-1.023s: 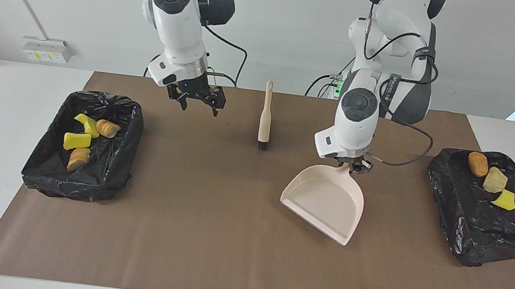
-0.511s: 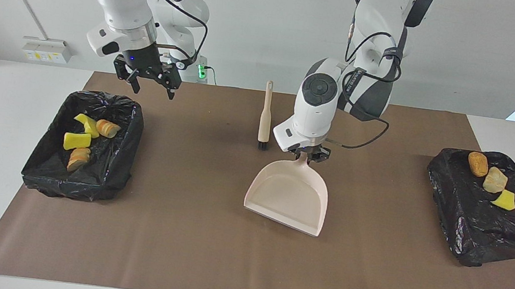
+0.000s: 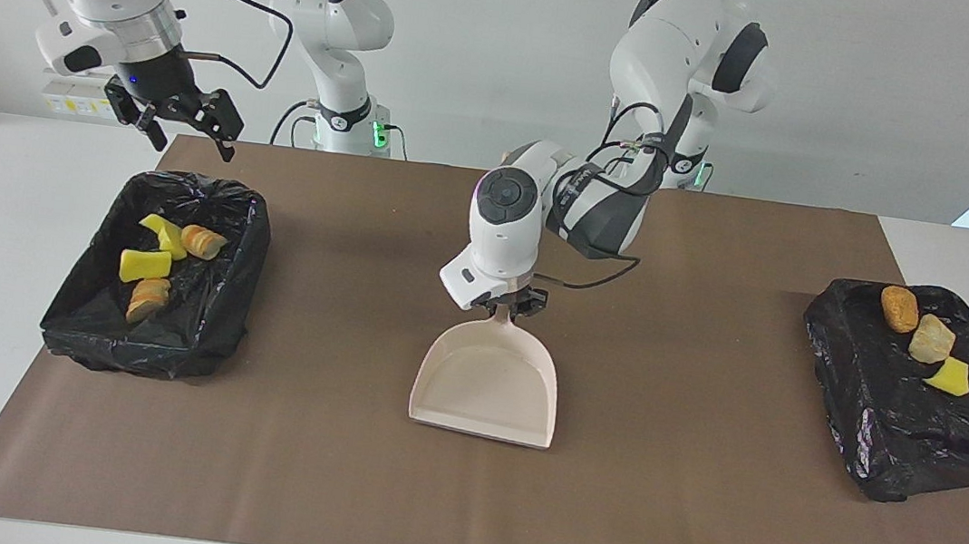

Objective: Sweep and dump trash in bin
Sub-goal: 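Lower the dustpan onto the table and release it with the left gripper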

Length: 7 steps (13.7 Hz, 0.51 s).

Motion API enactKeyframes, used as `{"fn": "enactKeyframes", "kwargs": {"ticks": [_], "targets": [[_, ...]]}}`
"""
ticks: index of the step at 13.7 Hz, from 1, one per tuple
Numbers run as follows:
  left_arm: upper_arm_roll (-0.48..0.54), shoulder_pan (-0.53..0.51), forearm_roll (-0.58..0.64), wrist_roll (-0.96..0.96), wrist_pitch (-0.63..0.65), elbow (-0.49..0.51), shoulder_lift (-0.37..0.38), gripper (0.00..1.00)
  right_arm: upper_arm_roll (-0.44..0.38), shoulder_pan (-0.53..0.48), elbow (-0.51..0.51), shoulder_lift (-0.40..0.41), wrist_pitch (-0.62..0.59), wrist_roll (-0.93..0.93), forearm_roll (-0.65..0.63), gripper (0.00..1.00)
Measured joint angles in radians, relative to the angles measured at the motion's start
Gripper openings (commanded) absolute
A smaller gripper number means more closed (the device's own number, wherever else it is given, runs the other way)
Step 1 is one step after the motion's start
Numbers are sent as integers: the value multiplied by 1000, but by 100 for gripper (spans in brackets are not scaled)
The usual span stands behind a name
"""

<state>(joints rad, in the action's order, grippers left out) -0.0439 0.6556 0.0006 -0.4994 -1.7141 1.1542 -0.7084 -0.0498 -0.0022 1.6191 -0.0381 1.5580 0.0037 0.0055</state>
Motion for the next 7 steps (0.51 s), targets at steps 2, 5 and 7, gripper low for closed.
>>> {"fn": "enactKeyframes", "kwargs": {"ticks": [2, 5, 7], "targets": [[0, 10, -1, -20, -21, -5, -4, 0, 27, -3, 0, 0, 0, 4, -1, 100], [0, 21, -1, -34, -40, 12, -4, 51, -1, 11, 0, -1, 0, 4, -1, 100], [8, 20, -1, -35, -41, 18, -4, 82, -21, 25, -1, -2, 0, 4, 0, 100]]}}
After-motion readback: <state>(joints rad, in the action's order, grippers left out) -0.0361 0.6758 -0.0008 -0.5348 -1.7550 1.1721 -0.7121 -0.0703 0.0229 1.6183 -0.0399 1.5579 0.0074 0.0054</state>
